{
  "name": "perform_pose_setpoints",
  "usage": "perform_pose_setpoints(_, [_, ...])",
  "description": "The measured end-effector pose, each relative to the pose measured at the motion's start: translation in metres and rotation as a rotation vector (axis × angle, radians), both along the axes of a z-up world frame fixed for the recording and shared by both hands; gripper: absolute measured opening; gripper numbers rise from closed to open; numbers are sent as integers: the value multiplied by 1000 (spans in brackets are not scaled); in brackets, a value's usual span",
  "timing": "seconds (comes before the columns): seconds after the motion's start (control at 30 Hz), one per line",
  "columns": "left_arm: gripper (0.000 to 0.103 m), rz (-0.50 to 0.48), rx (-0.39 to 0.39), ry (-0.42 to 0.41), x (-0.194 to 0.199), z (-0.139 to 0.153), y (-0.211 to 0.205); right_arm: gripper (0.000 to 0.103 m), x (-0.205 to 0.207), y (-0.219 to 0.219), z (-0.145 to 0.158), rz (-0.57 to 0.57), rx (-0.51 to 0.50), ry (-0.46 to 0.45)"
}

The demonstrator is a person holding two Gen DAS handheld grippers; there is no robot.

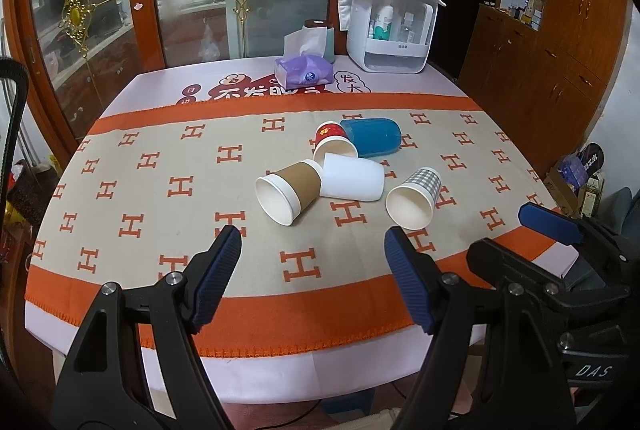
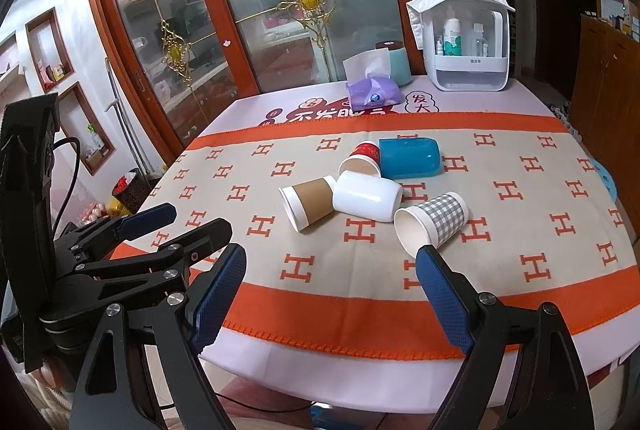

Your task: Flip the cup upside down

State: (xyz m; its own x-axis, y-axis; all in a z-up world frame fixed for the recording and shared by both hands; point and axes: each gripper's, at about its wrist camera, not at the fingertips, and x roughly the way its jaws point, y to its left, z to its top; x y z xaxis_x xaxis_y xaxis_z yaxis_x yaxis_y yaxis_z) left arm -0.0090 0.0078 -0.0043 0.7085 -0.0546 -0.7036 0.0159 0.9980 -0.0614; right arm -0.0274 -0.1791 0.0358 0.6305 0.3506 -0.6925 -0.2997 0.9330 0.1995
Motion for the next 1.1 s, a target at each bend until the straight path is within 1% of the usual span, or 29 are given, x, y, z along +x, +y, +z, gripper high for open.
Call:
perform_pose_setpoints(0.5, [72, 1, -1, 25, 9, -1, 2, 88, 2, 0, 0, 0, -3, 0])
perform_pose_setpoints(0.8, [72, 2, 17, 42, 18, -5, 4, 88, 8, 0, -6, -1, -3, 9])
perform_pose_setpoints(0.97, [72, 1, 28, 59, 27, -10, 5, 88, 16, -3, -9, -3, -2, 24])
perform_pose_setpoints(1.1, [72, 2, 38, 72, 35, -13, 6, 88, 32, -2, -16, -8, -1, 39])
